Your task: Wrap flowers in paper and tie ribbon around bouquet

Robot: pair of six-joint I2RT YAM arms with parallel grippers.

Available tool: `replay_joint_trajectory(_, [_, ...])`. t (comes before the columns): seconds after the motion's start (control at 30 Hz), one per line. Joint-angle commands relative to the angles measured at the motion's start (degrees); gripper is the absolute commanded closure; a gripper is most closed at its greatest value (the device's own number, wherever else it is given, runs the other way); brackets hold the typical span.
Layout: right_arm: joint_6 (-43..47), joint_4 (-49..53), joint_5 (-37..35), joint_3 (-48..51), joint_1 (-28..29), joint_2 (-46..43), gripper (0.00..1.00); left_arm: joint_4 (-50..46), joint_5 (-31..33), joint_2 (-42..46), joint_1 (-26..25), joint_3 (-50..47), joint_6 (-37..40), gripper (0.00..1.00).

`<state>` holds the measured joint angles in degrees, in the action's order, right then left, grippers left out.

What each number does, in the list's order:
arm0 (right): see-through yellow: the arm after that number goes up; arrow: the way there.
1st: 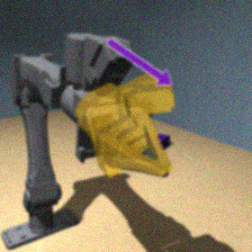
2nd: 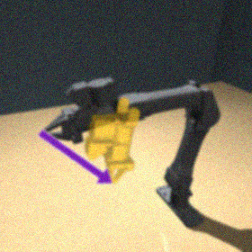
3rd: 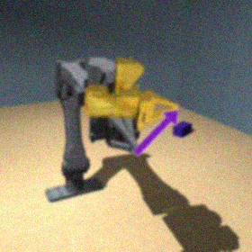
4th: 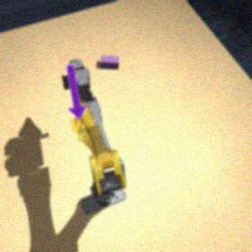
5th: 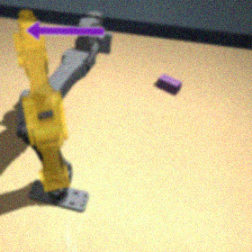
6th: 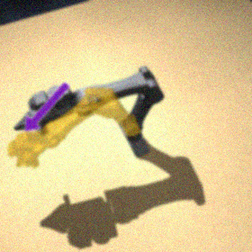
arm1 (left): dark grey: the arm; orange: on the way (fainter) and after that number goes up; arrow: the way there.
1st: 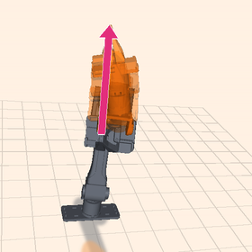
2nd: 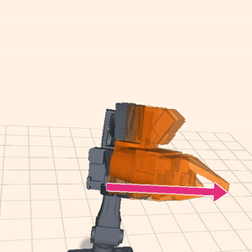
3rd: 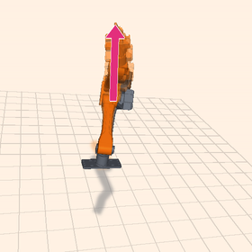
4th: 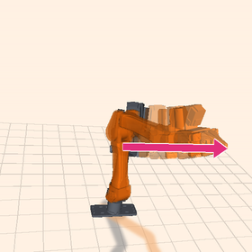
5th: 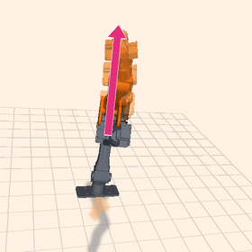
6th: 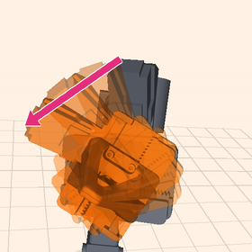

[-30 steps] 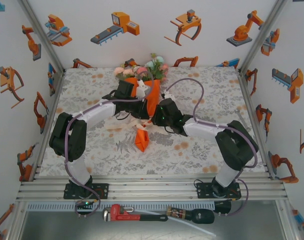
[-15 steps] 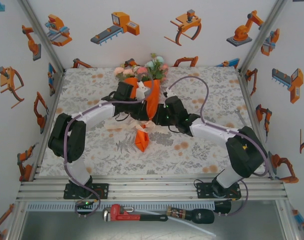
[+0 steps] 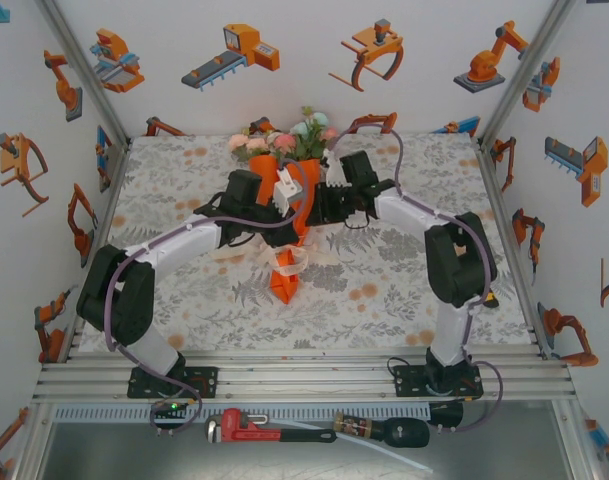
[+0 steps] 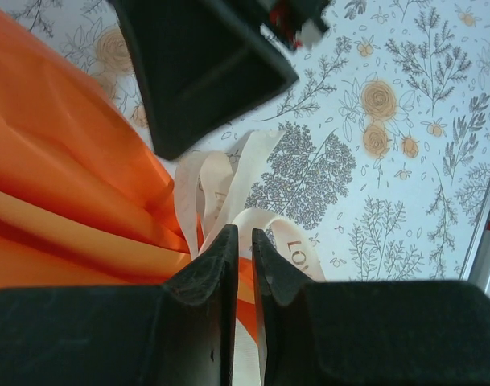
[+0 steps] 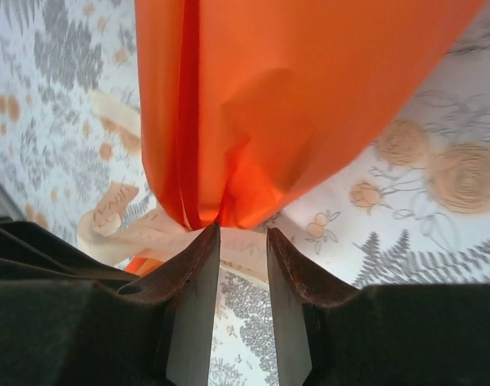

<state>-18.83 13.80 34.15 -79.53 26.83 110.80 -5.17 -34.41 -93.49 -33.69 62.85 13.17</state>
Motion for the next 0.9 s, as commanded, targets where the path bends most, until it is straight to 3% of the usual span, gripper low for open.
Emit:
replay_joint_trajectory(0.0, [4.1,6.9,8.3,-2.4,0.2,1.5,0.68,1.0,-2.1,1.0,-0.5,-0.2,3.1,0.81])
replay_joint_trajectory(0.13, [4.4,8.6,4.7,-1.8,0.3,2.1,0.68,-3.0,0.0,0.1,-0.5,1.5,4.2,0.8])
replay_joint_trajectory(0.23, [3.5,7.4,3.9,-0.4,0.2,0.9,0.67,-7.0,3.0,0.0,-0.8,3.0,4.2,0.7])
replay_joint_trajectory(0.37, [4.3,3.7,1.0,3.1,0.2,-2.0,0.54,-8.0,4.1,3.0,-1.2,2.6,1.7,0.65])
replay_joint_trajectory(0.6, [8.8,1.0,1.1,2.7,0.3,0.2,0.49,-14.1,8.7,4.4,-4.0,7.2,-16.3,0.65])
replay_joint_trajectory(0.73, [8.5,0.7,0.7,0.6,0.3,2.6,0.55,-16.1,17.6,5.1,-7.7,7.6,-25.6,0.69])
replay_joint_trajectory(0.8, [8.3,0.5,1.5,0.2,0.2,3.1,0.64,-18.4,23.4,4.9,-9.2,8.5,-30.7,0.68])
replay_joint_trajectory(0.87, [7.9,-0.2,2.5,0.6,0.2,3.0,0.75,-19.9,26.7,4.5,-10.6,9.1,-34.3,0.61])
